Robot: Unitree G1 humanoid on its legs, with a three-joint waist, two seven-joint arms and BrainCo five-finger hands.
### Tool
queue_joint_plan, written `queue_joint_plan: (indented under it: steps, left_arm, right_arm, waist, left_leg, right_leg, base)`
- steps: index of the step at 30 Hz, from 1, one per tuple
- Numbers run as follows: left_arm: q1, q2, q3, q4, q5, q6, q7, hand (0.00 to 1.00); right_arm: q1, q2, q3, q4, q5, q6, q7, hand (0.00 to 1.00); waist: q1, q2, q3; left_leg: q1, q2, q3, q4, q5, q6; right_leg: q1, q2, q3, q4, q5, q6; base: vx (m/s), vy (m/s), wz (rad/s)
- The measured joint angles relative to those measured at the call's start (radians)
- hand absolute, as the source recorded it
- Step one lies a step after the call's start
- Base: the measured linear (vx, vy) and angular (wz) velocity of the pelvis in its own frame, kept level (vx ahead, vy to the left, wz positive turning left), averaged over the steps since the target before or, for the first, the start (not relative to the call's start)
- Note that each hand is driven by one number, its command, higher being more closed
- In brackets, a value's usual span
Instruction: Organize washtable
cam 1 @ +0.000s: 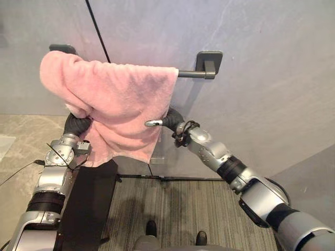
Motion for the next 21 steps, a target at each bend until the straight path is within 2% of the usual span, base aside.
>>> queue_joint_plan:
  steps: [1,5,10,12,14,16,18,20,21]
  left_arm:
    - [0.000,0.000,0.000,0.000,-0.001,0.000,0.009,1.00]
    - [-0.008,0.000,-0.003,0.000,-0.009,0.000,0.011,1.00]
    - [-0.029,-0.003,-0.022,-0.006,-0.009,0.000,0.029,1.00]
    - [-0.029,-0.015,-0.021,-0.022,-0.009,0.000,0.030,1.00]
    - [-0.029,-0.034,-0.021,-0.029,-0.008,0.002,0.027,1.00]
    - [-0.029,-0.038,-0.020,-0.029,-0.006,0.013,0.029,1.00]
    - [-0.012,-0.032,0.034,-0.056,-0.001,0.015,0.016,1.00]
    - [0.009,-0.006,0.057,-0.108,-0.011,0.010,-0.001,1.00]
    - [0.022,0.035,0.058,-0.159,-0.027,0.007,-0.044,1.00]
  right_arm:
    - [-0.012,0.019,0.000,0.005,-0.008,0.000,-0.003,1.00]
    - [-0.053,0.075,0.003,0.027,-0.025,-0.010,-0.004,1.00]
    - [-0.070,0.081,-0.003,0.026,-0.090,-0.030,-0.018,1.00]
    - [-0.072,0.078,-0.044,0.022,-0.125,-0.035,-0.031,1.00]
    - [-0.073,0.059,-0.115,0.015,-0.150,-0.039,-0.051,1.00]
    - [-0.067,0.035,-0.126,0.005,-0.161,-0.039,-0.046,1.00]
    - [-0.015,-0.023,-0.150,-0.083,-0.164,-0.039,-0.041,1.00]
    - [0.010,-0.044,-0.167,-0.121,-0.164,-0.039,-0.041,1.00]
    - [0.031,-0.052,-0.186,-0.140,-0.165,-0.040,-0.042,1.00]
  waist:
    - [0.001,0.003,0.002]
    - [0.000,0.007,0.004]
    - [-0.003,0.010,0.006]
    - [-0.004,0.013,0.008]
    - [-0.006,0.018,0.011]
    - [-0.010,0.019,0.012]
    - [-0.009,0.021,0.012]
    - [-0.009,0.022,0.012]
    - [-0.008,0.025,0.011]
  left_leg:
    - [-0.001,0.000,-0.002,0.000,0.001,0.000]
    - [-0.005,0.000,-0.006,0.000,0.001,0.000]
    - [-0.010,-0.001,-0.008,0.000,0.001,-0.001]
    - [-0.010,0.000,-0.007,0.000,0.001,-0.001]
    - [-0.009,-0.001,-0.006,0.000,0.001,-0.001]
    - [-0.007,-0.001,-0.004,0.000,0.001,-0.001]
    - [-0.002,-0.001,-0.004,0.000,0.001,-0.001]
    - [0.000,-0.001,-0.003,0.000,0.001,-0.001]
    - [0.004,-0.001,-0.002,0.000,0.001,-0.001]
  right_leg:
    - [0.000,0.000,-0.001,0.000,0.000,0.000]
    - [0.000,0.000,-0.006,-0.003,0.000,0.000]
    - [0.000,0.000,-0.010,-0.009,0.001,-0.001]
    - [0.000,0.000,-0.010,-0.010,0.001,-0.001]
    - [0.001,0.000,-0.009,-0.011,0.001,-0.001]
    - [0.001,0.000,-0.007,-0.010,0.002,-0.002]
    - [0.005,0.000,-0.006,-0.010,0.002,-0.001]
    - [0.006,0.000,-0.006,-0.010,0.002,-0.001]
    - [0.009,0.000,-0.005,-0.009,0.002,-0.001]
  base:
    - [-0.01,0.000,0.05]
    - [0.00,0.000,0.02]
    - [0.00,-0.001,0.02]
    - [0.00,0.000,0.00]
    - [0.00,0.000,0.00]
    - [0.00,0.000,-0.02]
    - [-0.01,0.000,-0.02]
    - [0.00,0.000,0.00]
    - [0.00,0.000,0.00]
